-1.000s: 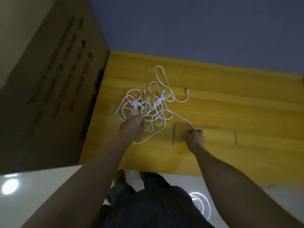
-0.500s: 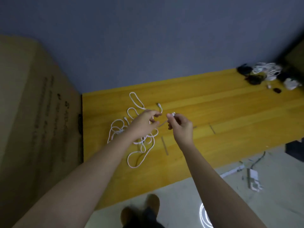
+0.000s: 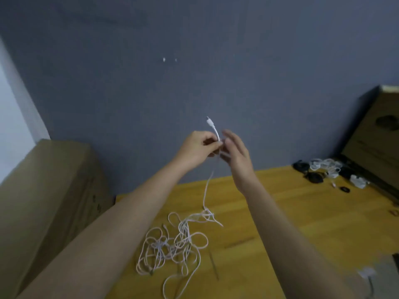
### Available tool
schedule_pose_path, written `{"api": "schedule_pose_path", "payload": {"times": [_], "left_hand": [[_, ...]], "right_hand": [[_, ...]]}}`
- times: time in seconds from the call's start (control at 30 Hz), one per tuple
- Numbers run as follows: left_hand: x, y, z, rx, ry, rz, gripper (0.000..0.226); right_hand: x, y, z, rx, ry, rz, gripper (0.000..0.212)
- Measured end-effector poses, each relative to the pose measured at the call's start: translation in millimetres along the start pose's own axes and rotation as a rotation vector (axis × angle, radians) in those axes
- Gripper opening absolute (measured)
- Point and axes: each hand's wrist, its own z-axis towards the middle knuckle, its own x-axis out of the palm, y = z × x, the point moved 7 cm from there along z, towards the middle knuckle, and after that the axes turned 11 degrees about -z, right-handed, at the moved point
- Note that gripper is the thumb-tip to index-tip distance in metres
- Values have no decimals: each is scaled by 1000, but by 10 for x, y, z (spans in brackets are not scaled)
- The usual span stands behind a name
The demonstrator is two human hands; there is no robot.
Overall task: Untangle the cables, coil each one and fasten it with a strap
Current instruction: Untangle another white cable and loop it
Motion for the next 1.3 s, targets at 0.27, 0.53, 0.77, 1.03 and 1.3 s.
{"api": "schedule_pose_path", "payload": {"times": [0.27,0.53,0.77,1.03,1.3], "left_hand": [[-764,-671,280,34,-265,-152,14],[-1514,-952,118,382,-443,538,26],[-1648,-813,251,353,-77,468,28],[-1609,-43,-130,173,-165,139,29],[-1501,236,-437,69,-27,-53,28]], "right_hand": [[366,253,7,-49,-40,-180,31],[659,1103,423,-305,-139,-546,24],[983,1282,354,-336,20,-608,22],[686,-941,-572,142,44,-727,14],[823,-1495,-1264,349,-107,-467,32]]}}
